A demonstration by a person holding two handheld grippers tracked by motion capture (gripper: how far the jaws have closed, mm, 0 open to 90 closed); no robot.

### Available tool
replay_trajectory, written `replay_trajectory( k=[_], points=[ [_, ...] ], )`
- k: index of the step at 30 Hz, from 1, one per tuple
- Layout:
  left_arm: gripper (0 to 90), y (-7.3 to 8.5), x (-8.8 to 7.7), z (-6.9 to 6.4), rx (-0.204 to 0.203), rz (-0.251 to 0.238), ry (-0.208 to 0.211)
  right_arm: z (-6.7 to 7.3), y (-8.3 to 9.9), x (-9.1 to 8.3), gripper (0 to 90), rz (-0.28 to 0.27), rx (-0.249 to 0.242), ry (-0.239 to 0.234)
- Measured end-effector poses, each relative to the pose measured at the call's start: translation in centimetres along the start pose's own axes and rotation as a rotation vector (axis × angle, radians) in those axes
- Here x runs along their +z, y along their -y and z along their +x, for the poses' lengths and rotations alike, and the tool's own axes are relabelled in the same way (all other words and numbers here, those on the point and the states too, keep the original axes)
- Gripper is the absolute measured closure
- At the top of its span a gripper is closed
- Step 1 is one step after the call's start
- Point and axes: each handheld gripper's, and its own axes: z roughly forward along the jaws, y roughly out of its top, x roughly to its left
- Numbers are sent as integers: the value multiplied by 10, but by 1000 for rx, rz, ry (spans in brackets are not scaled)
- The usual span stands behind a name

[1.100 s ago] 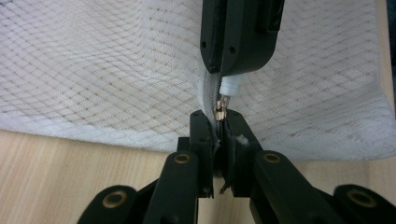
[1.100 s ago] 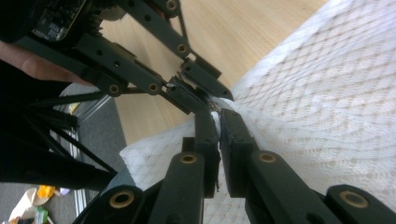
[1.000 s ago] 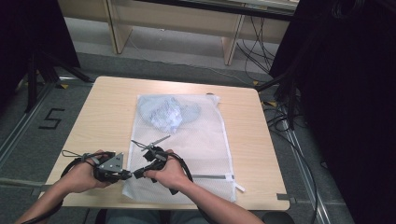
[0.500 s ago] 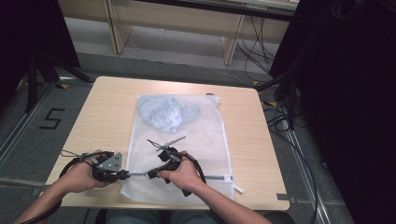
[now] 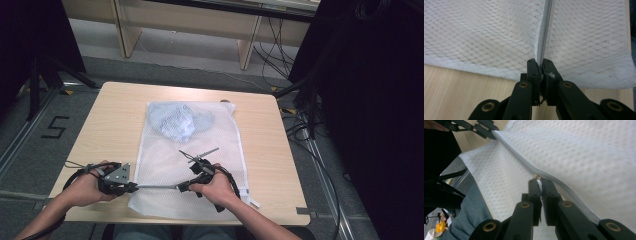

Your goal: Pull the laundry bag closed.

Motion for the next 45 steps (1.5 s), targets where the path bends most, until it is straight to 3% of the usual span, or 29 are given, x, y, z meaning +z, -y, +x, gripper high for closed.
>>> replay_trajectory(
  k=[8, 15, 16, 19, 23, 24, 25, 26, 28, 29, 33, 35, 36, 45],
  points=[
    [851, 0, 0, 0, -4, 7, -3, -16, 12, -17, 871, 15, 40, 21],
    [851, 1, -1, 0, -7, -2, -3, -25, 18, -27, 870, -6, 41, 22],
    [851, 1, -1, 0, -8, -3, -3, -24, 18, -28, 871, -14, 62, 38],
    [851, 1, -1, 0, -7, 1, -5, -28, 20, -29, 870, -17, 41, 29],
    [851, 0, 0, 1, -5, 11, -5, -28, 21, -30, 870, -22, 57, 29],
    [851, 0, 2, -2, -42, -20, -8, -29, 21, -29, 870, -34, 38, 31],
    [851, 0, 2, -2, -42, -20, -8, -29, 21, -29, 870, -34, 38, 31],
    [851, 0, 0, 1, -4, 13, -10, -29, 21, -30, 870, -15, 59, 51],
    [851, 0, 0, 1, -5, 13, -12, -28, 21, -29, 870, -37, 38, 25],
    [851, 0, 1, -1, -37, -14, -12, -29, 21, -29, 870, -35, 35, 17],
    [851, 0, 2, -1, -37, -12, -15, -29, 21, -30, 870, -14, 59, 39],
    [851, 0, 0, 1, -10, 14, -13, -30, 22, -29, 870, -35, 37, 9],
    [851, 0, 0, 1, -10, 14, -13, -30, 21, -29, 870, -24, 55, 12],
    [851, -1, 1, 1, -14, 16, -16, -31, 21, -30, 869, -38, 42, 4]
  ],
)
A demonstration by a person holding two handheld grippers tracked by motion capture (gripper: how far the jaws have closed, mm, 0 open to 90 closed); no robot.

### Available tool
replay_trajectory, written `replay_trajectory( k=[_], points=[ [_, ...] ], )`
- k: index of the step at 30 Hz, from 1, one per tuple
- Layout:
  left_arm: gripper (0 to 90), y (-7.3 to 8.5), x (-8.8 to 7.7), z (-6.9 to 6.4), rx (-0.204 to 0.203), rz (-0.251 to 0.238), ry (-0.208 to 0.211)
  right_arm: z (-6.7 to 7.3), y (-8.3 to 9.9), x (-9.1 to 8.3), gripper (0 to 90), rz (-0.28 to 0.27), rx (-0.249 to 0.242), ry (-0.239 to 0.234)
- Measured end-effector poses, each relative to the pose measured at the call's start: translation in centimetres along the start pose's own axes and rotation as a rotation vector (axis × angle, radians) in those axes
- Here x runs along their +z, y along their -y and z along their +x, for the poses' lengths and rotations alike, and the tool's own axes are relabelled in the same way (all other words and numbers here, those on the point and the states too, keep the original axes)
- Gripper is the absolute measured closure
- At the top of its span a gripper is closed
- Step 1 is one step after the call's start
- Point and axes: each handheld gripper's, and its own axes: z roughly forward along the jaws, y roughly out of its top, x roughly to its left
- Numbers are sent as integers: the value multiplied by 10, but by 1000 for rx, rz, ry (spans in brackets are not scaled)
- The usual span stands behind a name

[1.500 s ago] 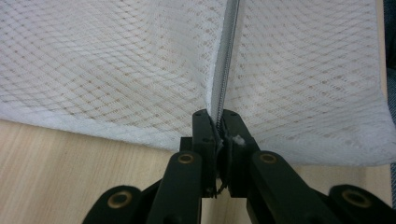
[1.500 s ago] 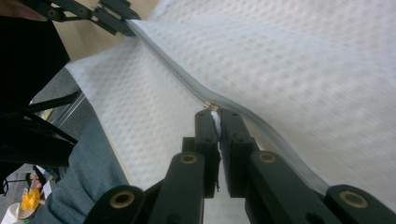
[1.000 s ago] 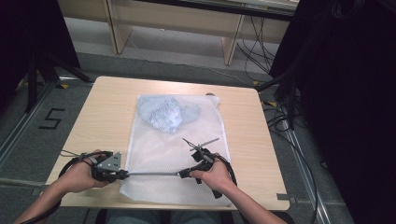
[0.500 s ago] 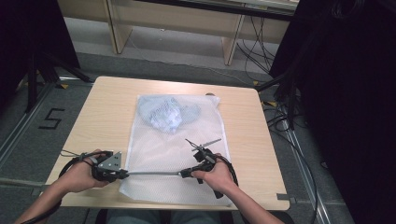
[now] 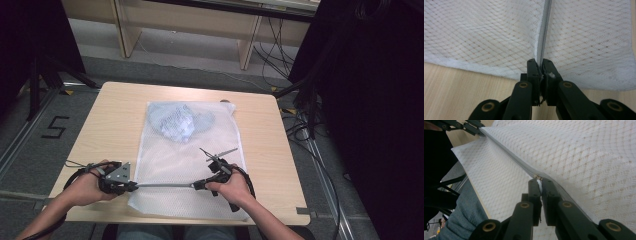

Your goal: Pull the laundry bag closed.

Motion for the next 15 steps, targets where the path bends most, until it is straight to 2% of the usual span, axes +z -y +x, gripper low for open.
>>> replay_trajectory(
  k=[2, 4, 5, 6, 7, 10, 12, 15],
  points=[
    [850, 0, 0, 0, -2, -1, 0, -1, 0, 0, 869, -6, -9, 5],
    [850, 1, 0, 0, -3, -3, -3, 0, -1, 0, 869, 11, 10, 10],
    [850, 1, 1, -2, -35, -30, -5, -1, -1, 2, 869, 13, 8, 9],
    [850, 2, -1, 0, -6, -2, -4, 0, -2, 2, 869, 20, 17, 11],
    [850, 2, -1, 1, -5, -3, -5, -1, -2, 2, 869, 14, -2, 17],
    [850, 3, -1, 2, -3, -5, -11, 0, -3, 3, 869, 11, -12, 5],
    [850, 3, -1, 1, -11, -11, -10, 1, -3, 3, 869, 25, 8, 11],
    [850, 3, -1, 1, -5, -7, -8, 1, -3, 3, 869, 12, 12, 21]
  ],
)
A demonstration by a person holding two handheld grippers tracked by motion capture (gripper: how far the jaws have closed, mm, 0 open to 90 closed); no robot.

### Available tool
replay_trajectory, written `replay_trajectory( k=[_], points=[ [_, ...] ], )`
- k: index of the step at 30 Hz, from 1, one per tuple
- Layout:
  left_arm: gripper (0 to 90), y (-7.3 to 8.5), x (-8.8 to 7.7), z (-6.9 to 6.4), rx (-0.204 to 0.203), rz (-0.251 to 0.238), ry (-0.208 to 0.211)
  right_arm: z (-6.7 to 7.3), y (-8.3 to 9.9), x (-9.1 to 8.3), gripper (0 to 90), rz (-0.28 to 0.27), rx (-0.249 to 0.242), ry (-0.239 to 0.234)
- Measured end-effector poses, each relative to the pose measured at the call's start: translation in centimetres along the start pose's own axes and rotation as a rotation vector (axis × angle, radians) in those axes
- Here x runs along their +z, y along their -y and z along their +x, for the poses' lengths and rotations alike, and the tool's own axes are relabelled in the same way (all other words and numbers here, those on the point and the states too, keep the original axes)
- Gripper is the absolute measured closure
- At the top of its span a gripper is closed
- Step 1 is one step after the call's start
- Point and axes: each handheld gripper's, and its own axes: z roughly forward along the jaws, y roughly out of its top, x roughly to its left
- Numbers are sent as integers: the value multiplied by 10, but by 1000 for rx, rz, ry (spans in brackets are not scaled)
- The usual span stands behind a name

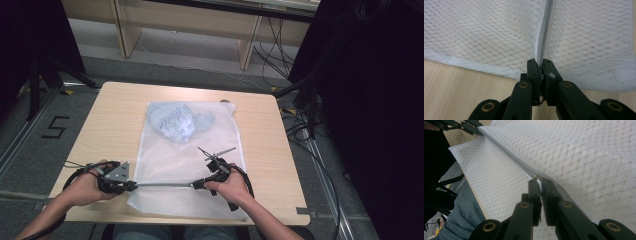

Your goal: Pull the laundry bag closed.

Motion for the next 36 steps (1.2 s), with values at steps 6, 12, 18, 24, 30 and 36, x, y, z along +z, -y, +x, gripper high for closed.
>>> replay_trajectory(
  k=[6, 12, 18, 24, 30, 36],
  points=[
    [852, -3, 0, -2, -9, -17, 14, -2, 0, -2, 870, -2, 7, 3],
    [853, -1, 0, 0, -7, -13, 19, -5, 1, -6, 870, 0, 13, 7],
    [852, -1, 0, 0, -13, -15, 17, -7, 5, -11, 870, 26, 55, 26],
    [852, -1, -1, -1, -12, -17, 19, -13, 10, -17, 870, 13, 50, 16],
    [852, -1, 0, -1, -20, -26, 16, -15, 12, -20, 870, 22, 68, 25],
    [852, -2, 0, -1, -13, -22, 24, -18, 14, -23, 870, 17, 47, 22]
  ],
)
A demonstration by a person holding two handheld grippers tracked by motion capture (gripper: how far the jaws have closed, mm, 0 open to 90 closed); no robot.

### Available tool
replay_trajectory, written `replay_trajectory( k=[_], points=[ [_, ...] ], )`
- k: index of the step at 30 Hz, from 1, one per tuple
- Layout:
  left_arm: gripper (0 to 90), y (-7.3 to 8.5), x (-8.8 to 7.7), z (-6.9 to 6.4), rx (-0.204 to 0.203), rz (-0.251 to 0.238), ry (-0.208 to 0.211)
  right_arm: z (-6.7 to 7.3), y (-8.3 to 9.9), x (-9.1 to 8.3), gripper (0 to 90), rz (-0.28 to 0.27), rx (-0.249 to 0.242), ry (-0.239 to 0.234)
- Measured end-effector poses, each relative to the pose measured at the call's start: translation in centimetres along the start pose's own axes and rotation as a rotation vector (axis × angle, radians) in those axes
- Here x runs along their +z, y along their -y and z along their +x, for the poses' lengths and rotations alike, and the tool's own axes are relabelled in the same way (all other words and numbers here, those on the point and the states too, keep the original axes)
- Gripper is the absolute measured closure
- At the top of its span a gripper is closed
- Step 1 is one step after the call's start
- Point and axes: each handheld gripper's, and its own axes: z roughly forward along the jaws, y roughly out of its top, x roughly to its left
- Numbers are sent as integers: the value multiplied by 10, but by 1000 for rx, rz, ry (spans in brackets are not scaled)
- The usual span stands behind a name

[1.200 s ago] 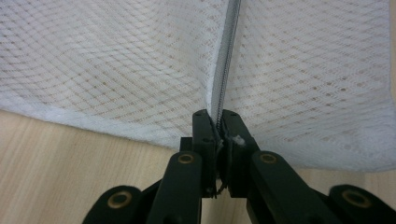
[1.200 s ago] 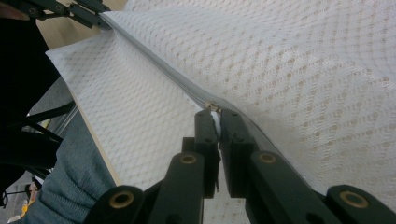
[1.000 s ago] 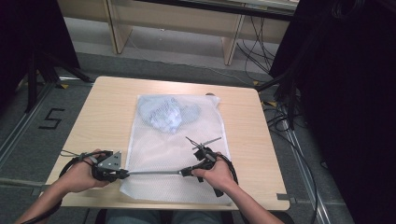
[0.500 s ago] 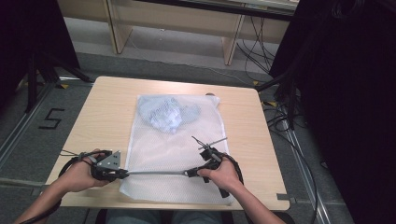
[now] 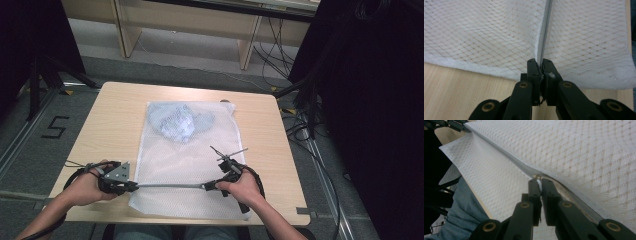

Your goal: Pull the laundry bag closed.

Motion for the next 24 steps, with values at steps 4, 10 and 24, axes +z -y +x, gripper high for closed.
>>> replay_trajectory(
  k=[4, 10, 24],
  points=[
    [852, 0, 0, 0, 0, 2, 1, 1, 1, -1, 870, 10, 27, 9],
    [852, 0, 1, 0, -4, 0, 0, -3, 3, -4, 870, 8, 36, 13],
    [852, 0, 1, 1, 0, 6, 4, -8, 8, -9, 870, 5, 59, 37]
  ],
)
